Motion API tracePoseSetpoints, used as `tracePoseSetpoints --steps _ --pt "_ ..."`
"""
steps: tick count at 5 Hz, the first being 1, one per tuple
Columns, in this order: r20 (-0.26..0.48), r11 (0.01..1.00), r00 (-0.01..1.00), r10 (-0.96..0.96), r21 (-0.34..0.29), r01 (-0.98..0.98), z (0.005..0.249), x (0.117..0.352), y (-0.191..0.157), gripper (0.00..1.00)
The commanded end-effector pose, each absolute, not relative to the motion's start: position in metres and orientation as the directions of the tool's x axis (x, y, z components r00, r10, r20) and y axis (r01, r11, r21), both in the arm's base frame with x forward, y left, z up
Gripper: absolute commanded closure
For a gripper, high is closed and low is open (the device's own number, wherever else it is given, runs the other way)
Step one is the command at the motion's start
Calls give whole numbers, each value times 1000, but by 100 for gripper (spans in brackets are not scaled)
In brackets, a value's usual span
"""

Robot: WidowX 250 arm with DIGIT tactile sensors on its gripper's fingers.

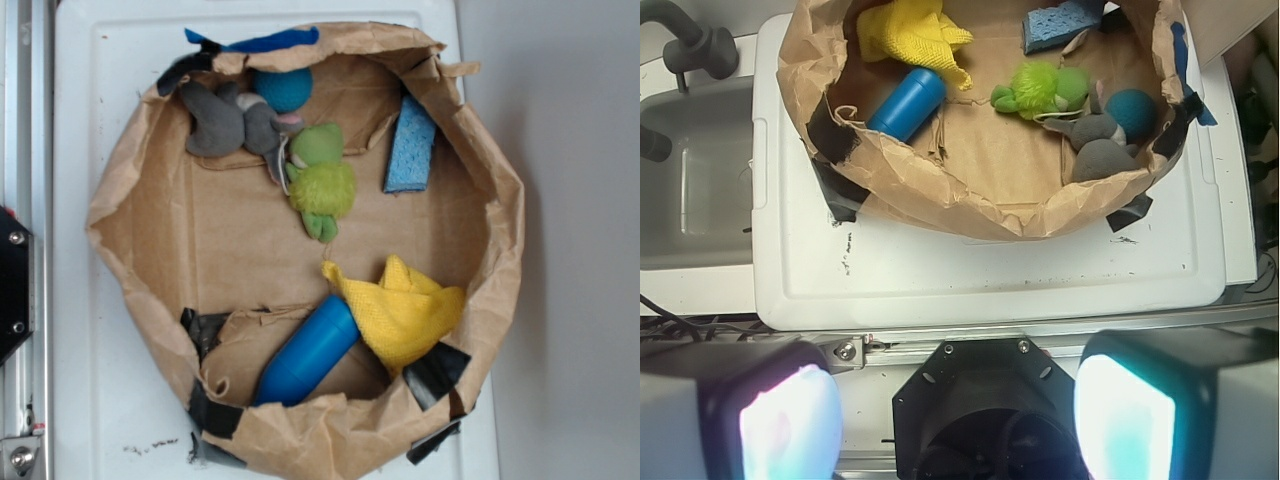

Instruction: Grab the gray animal.

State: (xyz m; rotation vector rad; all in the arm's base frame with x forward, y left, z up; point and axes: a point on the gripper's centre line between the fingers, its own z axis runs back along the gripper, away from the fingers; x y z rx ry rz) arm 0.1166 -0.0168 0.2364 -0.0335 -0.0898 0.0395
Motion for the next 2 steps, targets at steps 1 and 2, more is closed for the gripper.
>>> tracePoseSetpoints --steps 1,2 --pt "89 999 995 41 -35 -38 236 117 -17 0" --pt "86 996 992 89 -41 -85 235 142 -13 0"
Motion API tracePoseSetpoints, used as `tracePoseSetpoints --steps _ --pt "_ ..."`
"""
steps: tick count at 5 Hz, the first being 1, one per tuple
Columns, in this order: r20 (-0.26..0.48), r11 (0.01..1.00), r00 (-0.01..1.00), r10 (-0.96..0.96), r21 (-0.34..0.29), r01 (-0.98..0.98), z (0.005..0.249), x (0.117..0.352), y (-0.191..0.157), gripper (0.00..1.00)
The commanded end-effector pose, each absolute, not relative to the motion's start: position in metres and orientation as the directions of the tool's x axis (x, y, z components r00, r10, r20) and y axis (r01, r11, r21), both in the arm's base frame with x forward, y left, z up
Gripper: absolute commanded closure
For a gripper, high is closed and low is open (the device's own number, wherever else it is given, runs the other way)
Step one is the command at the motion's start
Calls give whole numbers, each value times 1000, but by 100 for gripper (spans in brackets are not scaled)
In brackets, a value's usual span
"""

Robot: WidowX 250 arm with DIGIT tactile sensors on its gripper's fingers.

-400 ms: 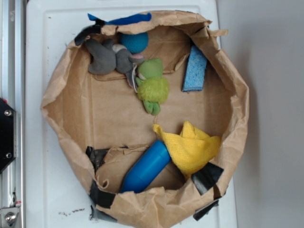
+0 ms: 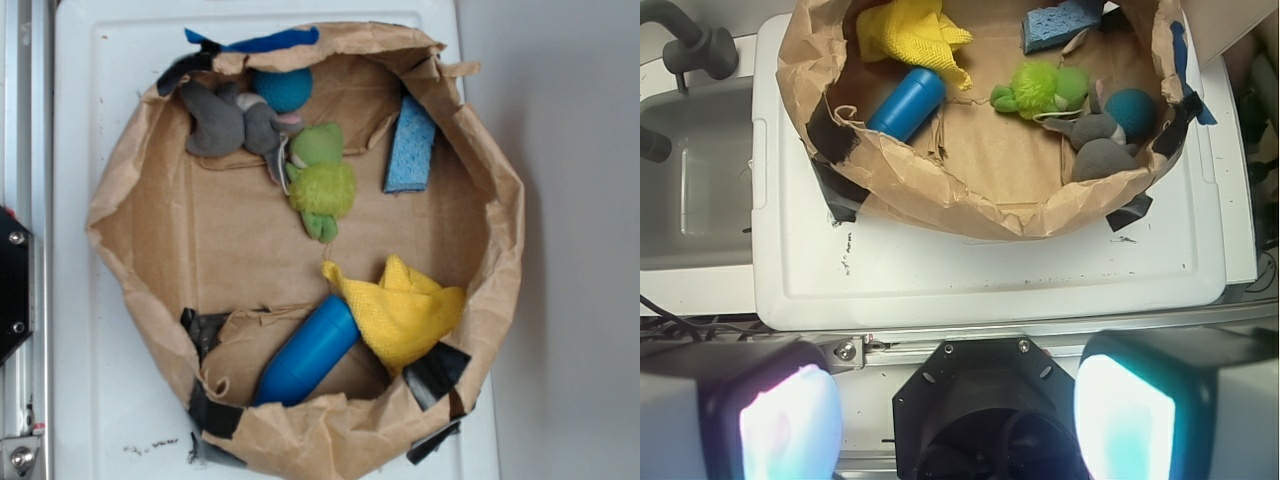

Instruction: Grab the gray animal.

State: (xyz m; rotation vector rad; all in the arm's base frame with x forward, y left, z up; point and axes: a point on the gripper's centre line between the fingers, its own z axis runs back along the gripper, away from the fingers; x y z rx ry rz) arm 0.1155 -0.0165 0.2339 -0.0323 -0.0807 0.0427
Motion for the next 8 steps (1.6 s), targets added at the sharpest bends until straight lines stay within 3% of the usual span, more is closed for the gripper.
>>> tracePoseSetpoints --steps 1,2,5,7,8 --pt "88 992 988 123 -39 -120 231 172 -6 0" --pt "103 998 993 56 -11 -55 225 188 3 0" --pt "38 981 982 -183 79 179 201 229 23 0" --pt "-33 881 885 -464 87 465 176 244 29 0" --pt "-33 881 885 -464 87 465 176 244 29 0"
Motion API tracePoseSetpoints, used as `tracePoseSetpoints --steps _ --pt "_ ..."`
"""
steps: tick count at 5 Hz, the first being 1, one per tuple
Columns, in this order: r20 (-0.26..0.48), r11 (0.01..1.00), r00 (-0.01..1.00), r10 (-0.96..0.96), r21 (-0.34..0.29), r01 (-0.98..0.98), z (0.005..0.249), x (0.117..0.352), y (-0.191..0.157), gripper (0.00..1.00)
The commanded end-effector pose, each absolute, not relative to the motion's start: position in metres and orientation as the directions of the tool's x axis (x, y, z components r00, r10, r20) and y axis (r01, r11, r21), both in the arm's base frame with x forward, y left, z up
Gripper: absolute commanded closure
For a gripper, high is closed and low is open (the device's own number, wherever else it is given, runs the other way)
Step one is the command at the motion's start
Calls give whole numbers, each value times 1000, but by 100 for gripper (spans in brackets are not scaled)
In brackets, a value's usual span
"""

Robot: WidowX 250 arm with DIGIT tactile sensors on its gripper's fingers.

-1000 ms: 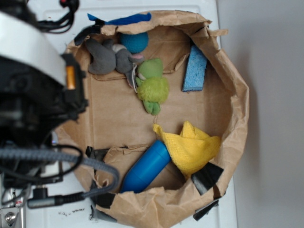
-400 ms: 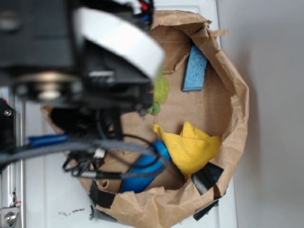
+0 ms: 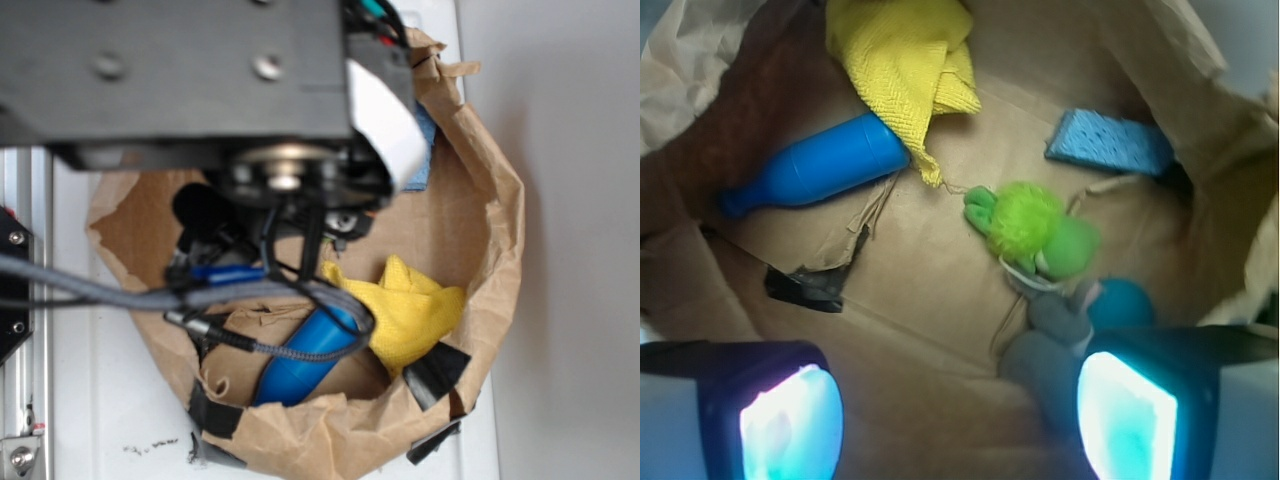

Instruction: Grab the gray animal.

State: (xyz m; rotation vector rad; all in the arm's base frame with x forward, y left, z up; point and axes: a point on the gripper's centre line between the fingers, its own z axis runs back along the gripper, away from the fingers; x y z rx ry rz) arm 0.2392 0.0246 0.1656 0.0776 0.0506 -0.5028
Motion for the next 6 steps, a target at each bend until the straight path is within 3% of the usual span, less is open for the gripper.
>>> tracePoseSetpoints --steps 1,4,5,6 --pt "-33 881 885 -464 87 465 176 244 29 0" --pt "-33 881 885 -464 87 465 176 244 29 0" --pt "-66 873 883 -464 132 469 155 245 38 0" --pt "-115 868 874 -472 109 484 139 249 46 0"
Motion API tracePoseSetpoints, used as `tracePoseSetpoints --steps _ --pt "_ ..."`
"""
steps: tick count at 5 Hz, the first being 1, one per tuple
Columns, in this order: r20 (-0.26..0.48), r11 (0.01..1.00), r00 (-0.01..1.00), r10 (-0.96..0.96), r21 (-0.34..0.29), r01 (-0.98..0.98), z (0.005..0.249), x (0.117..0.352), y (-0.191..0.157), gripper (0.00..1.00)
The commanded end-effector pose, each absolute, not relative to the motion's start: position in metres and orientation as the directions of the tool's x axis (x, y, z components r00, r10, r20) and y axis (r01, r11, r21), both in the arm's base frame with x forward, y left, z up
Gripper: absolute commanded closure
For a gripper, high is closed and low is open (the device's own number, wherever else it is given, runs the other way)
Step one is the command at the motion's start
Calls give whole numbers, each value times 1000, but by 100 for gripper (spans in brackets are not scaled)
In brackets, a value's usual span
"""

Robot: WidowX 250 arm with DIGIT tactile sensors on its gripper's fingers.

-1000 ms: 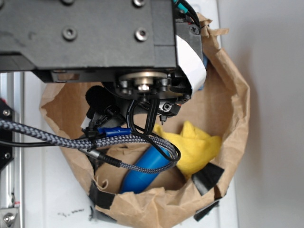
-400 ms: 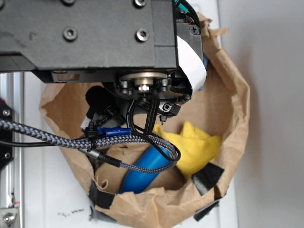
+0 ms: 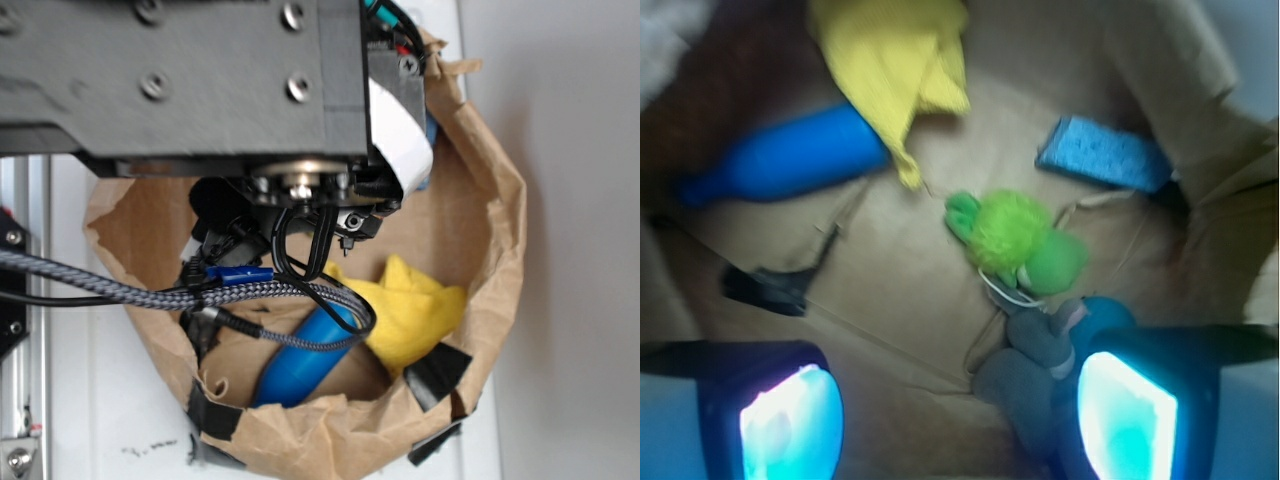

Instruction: Grab the gray animal.

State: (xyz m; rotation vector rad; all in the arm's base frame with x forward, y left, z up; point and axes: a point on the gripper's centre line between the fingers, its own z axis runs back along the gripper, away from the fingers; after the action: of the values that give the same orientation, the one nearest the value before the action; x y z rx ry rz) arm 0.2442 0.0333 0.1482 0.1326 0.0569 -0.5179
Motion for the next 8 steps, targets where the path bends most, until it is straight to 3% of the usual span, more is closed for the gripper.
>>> tracePoseSetpoints --steps 1,4,8 --pt "-134 858 862 -488 107 502 118 252 49 0" --pt "-189 817 813 -551 77 571 88 232 65 0" --pt "-182 844 834 -521 37 535 88 235 90 0"
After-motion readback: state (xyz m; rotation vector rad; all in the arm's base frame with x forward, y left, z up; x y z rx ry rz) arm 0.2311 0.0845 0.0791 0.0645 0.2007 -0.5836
